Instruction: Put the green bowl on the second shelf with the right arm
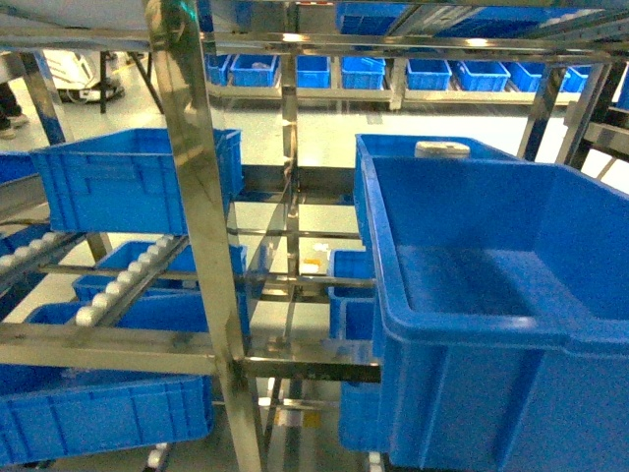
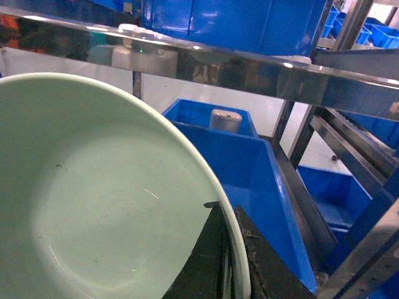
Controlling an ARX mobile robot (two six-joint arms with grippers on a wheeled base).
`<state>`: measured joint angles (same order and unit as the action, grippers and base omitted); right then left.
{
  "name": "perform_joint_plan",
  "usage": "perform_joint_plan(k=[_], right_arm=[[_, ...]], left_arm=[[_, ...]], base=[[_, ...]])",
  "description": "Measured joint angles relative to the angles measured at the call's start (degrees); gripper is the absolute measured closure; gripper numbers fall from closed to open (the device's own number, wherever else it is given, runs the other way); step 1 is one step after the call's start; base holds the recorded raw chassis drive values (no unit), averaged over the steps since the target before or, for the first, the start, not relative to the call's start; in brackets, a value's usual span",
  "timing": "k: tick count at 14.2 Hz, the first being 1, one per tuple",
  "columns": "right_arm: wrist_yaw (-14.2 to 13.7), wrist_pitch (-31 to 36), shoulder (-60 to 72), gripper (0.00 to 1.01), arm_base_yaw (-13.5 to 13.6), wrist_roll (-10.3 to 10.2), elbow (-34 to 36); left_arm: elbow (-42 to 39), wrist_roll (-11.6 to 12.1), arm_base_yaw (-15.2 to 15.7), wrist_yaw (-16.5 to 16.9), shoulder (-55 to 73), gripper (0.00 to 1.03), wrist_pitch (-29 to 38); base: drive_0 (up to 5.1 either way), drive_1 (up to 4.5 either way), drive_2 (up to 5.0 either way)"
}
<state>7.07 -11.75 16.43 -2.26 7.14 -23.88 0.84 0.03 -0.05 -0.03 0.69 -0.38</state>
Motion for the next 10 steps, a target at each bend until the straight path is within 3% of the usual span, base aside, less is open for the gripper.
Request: perform_joint_plan(k=[7, 9, 10], right_arm=[[0.0, 0.1, 0.2, 0.99, 0.0, 0.0, 0.0], [0.0, 0.2, -0.2, 0.99, 0.0, 0.0, 0.0], [0.0, 0.1, 0.0, 0.99, 0.0, 0.0, 0.0]], left_arm=[[0.0, 0.0, 0.0, 0.0, 0.0, 0.05, 0.2], [0.0, 0.0, 0.0, 0.0, 0.0, 0.05, 0.3], [0.0, 0.0, 0.0, 0.0, 0.0, 0.05, 0.1]], base=[[0.0, 0.0, 0.0], [-0.1, 4.12, -4.3], [0.0, 0.0, 0.0]])
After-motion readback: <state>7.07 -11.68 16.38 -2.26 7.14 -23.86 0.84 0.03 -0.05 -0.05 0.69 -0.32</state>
